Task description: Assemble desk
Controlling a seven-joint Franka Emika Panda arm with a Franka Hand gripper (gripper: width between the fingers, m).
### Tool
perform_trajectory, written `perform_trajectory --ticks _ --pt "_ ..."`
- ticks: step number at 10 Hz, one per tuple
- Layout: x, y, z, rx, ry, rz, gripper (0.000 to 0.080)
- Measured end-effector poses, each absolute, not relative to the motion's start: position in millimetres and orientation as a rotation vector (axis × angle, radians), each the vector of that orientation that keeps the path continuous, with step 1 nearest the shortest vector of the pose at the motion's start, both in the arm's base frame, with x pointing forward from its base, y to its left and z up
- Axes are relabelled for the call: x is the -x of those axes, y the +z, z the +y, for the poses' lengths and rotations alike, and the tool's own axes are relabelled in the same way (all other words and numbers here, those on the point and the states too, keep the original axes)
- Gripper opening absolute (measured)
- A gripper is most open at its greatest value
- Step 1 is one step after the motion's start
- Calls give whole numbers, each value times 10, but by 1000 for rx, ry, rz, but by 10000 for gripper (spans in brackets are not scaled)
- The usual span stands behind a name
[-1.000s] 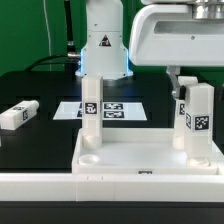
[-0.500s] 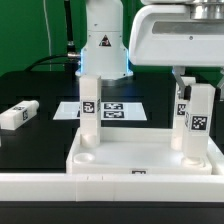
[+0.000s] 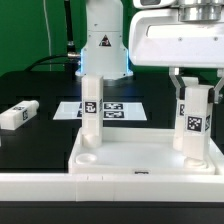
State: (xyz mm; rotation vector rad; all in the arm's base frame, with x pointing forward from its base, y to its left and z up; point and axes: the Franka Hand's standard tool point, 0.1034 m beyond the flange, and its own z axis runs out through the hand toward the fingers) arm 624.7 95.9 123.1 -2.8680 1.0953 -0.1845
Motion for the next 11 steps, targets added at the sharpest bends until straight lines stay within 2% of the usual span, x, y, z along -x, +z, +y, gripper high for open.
perform_trajectory --ticks 6,8,10,11 --pt "-6253 1224 982 2466 -133 1774 290" --pt "-6253 1221 974 2504 -136 1724 291" --pt "-6250 1214 971 2558 -138 1651 604" --pt "-6249 1213 971 2674 -151 1478 636"
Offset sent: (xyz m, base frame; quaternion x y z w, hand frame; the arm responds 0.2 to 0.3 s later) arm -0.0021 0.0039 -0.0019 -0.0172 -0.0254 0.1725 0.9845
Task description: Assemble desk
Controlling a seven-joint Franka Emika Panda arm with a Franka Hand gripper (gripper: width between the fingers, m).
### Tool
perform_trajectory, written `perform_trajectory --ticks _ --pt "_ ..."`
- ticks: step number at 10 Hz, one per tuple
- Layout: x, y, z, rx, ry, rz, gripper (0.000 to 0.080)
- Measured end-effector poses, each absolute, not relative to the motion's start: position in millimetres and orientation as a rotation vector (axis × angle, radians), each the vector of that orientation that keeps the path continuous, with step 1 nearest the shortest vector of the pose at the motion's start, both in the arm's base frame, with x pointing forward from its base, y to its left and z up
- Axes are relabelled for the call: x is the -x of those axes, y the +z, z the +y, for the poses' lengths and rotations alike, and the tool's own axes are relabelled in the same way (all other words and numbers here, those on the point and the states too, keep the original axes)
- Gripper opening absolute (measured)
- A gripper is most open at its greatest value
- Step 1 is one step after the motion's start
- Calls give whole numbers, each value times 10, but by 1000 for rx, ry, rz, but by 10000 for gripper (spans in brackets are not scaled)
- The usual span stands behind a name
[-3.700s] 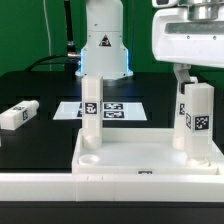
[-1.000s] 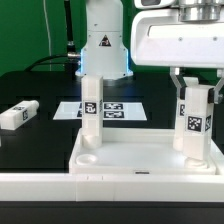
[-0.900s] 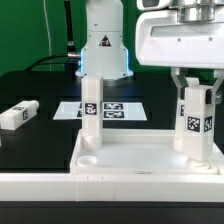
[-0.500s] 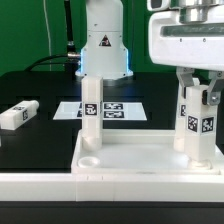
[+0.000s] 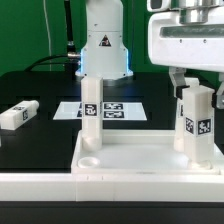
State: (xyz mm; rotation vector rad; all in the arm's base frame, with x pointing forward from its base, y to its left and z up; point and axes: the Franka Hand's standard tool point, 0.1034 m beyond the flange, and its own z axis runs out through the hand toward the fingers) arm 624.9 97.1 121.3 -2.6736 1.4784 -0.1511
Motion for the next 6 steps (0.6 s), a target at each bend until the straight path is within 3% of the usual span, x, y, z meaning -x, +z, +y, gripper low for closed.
perform_trajectory --ticks 6 --pt "-6311 1246 974 3017 -215 700 649"
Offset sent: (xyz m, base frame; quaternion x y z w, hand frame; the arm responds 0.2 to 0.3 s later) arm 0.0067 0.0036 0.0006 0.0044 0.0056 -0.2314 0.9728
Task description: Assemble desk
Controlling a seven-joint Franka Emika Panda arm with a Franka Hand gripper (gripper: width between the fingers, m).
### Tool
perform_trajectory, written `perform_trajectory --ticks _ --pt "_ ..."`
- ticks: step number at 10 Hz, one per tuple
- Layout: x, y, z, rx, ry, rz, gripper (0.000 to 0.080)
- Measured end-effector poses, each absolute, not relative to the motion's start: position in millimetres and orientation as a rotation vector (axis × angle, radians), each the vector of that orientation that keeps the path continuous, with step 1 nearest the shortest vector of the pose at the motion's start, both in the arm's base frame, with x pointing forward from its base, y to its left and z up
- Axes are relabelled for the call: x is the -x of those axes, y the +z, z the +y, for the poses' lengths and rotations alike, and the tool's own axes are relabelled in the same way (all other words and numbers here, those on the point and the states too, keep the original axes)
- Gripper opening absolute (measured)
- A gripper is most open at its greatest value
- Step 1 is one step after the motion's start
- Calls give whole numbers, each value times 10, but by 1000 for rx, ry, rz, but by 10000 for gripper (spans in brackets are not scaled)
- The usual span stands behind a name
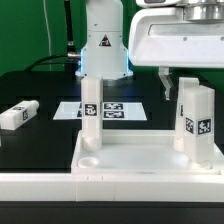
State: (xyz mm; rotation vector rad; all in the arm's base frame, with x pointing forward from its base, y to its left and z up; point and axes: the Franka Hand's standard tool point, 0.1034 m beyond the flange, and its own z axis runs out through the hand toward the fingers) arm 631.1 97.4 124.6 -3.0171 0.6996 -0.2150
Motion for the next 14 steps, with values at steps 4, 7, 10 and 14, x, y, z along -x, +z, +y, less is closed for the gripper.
perform_trajectory --ticks 4,7,10,14 --pt "-6351 1284 959 3134 -237 212 649" --pt "-6352 1284 939 3163 -245 5 649" --pt "-6352 1278 931 3163 -244 15 369" --pt "-6374 1297 936 3151 -259 132 295"
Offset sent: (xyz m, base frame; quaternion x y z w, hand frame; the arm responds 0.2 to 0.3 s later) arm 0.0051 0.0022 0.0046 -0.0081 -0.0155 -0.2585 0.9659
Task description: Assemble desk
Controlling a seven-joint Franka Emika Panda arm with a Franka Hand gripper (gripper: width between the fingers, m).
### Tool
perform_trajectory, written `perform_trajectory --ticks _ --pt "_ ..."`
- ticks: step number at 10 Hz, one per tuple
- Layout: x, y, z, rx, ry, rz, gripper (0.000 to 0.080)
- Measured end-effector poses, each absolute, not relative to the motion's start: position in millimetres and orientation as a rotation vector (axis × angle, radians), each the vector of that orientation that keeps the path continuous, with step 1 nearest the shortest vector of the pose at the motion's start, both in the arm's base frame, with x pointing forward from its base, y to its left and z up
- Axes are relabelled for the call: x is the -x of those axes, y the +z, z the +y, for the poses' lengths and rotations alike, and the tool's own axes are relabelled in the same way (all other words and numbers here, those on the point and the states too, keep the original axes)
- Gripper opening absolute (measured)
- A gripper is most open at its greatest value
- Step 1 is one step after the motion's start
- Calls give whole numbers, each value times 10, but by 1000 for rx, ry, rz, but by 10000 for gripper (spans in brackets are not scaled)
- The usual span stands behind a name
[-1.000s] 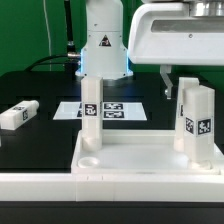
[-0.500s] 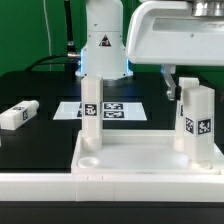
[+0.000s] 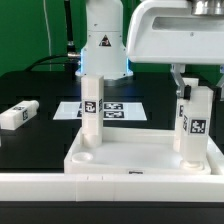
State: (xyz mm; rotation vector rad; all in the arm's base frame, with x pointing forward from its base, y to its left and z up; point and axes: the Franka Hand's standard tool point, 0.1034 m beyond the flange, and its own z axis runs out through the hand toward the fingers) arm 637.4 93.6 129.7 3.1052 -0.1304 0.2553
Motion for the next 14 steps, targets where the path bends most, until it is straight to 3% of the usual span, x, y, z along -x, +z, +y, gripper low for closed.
perform_trajectory --ticks 14 --pt "-6311 1266 926 -2589 142 -1949 293"
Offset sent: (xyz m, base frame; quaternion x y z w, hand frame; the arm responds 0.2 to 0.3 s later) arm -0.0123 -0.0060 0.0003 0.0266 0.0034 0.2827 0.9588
